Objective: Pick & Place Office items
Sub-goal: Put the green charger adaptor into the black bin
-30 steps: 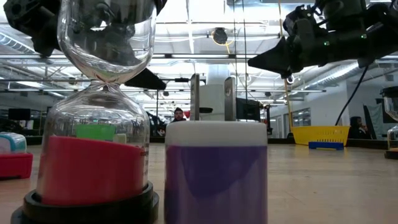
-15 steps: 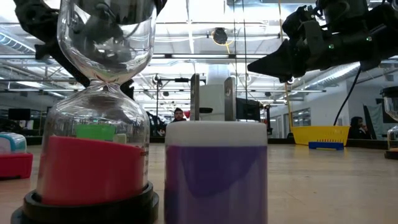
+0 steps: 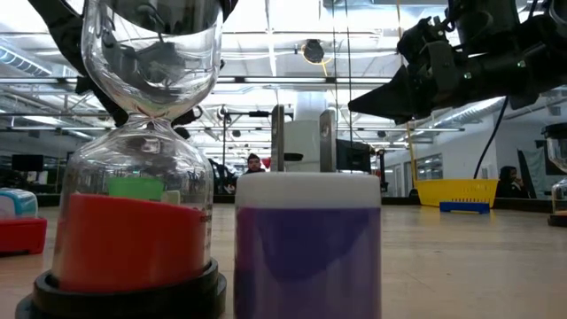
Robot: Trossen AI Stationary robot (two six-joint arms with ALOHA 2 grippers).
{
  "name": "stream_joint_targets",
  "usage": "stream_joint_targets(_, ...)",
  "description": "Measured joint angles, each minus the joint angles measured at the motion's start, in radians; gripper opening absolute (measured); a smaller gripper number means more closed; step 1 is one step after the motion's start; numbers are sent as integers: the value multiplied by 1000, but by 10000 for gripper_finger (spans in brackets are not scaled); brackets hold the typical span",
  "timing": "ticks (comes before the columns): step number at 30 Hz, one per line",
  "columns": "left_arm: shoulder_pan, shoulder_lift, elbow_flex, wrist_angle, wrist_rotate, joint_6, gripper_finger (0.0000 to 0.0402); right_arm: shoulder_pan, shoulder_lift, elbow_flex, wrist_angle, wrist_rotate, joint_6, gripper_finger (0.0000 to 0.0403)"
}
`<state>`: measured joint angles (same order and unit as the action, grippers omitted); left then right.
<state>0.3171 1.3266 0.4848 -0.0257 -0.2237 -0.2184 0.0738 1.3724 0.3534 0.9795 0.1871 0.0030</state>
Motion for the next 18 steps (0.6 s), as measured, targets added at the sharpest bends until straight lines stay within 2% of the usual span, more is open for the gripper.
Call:
stream_joint_targets(5, 45, 1, 82, -182, 23, -14, 260, 0, 0, 0, 13, 0, 0, 1)
stream_joint_targets(9, 56, 5, 136, -196, 132, -9, 255, 0, 0, 0, 18, -1, 0, 2)
stream_joint_targets(18, 57, 175, 259, -352, 85, -28, 279, 0, 0, 0, 12, -1, 0, 1)
